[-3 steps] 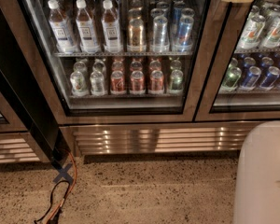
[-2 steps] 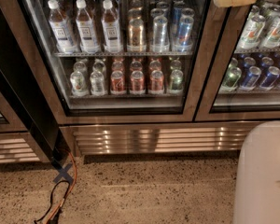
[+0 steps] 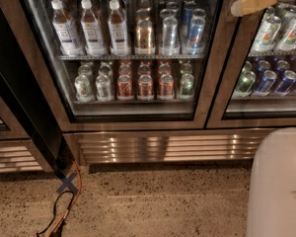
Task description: Open left fridge door
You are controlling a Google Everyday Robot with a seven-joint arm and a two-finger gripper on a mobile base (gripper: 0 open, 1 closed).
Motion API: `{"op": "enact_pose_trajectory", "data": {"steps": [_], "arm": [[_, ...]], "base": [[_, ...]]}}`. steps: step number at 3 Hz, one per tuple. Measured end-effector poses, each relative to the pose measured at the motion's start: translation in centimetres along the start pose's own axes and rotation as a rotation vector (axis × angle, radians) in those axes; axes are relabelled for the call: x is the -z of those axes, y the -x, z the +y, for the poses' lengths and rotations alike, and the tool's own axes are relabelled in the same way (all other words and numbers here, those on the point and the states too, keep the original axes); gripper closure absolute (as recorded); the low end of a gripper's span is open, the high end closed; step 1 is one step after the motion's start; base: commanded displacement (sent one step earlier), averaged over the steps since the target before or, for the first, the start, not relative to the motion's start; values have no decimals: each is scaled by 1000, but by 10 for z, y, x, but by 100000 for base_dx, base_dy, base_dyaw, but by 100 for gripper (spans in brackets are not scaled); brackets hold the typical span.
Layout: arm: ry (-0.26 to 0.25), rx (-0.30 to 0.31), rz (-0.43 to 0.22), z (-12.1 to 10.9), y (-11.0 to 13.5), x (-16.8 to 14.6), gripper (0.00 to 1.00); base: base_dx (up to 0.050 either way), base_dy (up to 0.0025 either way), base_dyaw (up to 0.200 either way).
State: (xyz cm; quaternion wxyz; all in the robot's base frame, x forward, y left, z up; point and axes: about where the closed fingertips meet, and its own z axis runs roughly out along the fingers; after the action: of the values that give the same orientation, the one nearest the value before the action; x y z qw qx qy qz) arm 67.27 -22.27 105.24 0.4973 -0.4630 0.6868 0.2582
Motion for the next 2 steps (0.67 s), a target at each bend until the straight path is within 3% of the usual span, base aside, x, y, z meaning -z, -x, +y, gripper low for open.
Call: {"op": "enact_pose_trajectory", "data": {"steps": [1,2], "arm": [[13,4,3,2,-1,-4,0],[94,52,24,20,-5,-14,0]], "base": [[0,0,0],[0,0,0]]}}
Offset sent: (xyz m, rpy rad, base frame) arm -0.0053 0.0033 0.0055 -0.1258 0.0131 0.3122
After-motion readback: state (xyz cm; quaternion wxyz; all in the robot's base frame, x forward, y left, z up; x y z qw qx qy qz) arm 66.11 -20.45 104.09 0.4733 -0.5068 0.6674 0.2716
